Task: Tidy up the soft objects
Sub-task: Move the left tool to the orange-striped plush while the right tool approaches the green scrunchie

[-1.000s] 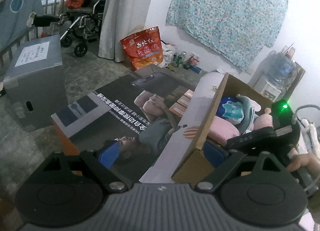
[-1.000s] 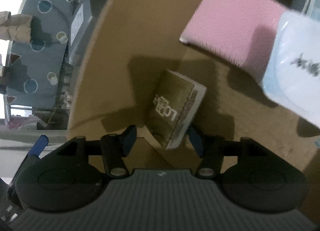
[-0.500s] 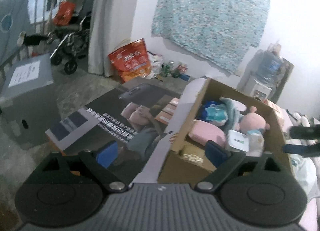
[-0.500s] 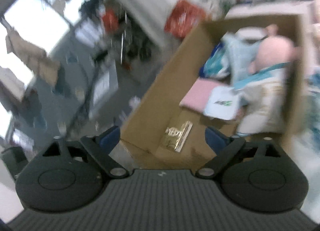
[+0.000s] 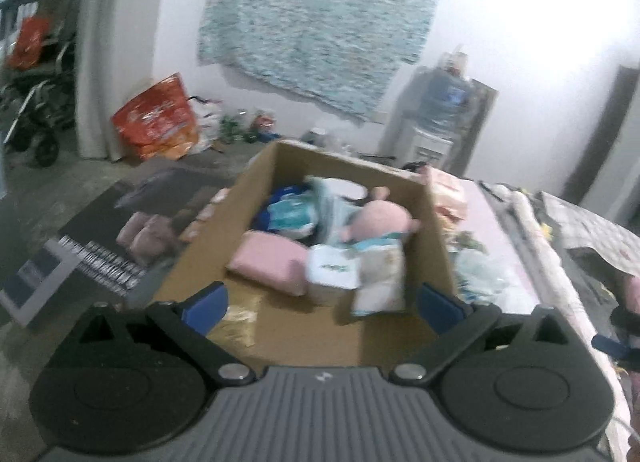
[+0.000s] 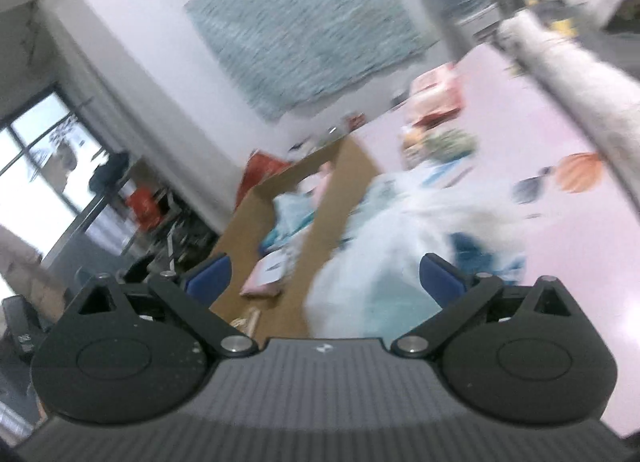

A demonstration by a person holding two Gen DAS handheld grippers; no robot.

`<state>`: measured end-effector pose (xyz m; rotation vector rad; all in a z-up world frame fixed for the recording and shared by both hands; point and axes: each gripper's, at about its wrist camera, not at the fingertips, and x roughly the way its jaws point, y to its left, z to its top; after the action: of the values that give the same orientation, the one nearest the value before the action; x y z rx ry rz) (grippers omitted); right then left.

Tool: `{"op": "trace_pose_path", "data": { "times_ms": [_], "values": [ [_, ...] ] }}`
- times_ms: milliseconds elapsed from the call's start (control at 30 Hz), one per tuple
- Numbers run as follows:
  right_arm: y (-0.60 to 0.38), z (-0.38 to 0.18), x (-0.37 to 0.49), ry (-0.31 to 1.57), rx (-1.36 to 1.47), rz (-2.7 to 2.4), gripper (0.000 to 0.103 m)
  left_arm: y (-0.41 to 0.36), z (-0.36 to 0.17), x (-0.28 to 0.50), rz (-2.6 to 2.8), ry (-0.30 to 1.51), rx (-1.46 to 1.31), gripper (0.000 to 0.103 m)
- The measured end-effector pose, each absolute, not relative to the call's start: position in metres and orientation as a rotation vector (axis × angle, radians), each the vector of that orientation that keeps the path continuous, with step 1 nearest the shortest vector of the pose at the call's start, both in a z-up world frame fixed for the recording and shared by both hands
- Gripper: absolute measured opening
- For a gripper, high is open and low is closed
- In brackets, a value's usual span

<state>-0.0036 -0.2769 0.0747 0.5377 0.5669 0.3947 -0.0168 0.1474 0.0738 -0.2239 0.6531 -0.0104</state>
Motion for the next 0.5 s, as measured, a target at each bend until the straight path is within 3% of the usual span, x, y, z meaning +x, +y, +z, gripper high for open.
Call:
{"op": "trace_pose_path", "data": {
  "times_ms": [267, 500],
  "values": [
    [-0.314, 0.042, -0.002, 0.503, 0.563, 0.324, 0.101, 0.072, 0.1, 0.038, -0.137, 0.721, -0.065, 0.102],
    [-0.326, 0.055, 0.047, 0.465, 0.467, 0.323, 0.101, 0.014, 0.124, 0.127, -0.214, 0.801, 0.017, 0.102]
  ]
}}
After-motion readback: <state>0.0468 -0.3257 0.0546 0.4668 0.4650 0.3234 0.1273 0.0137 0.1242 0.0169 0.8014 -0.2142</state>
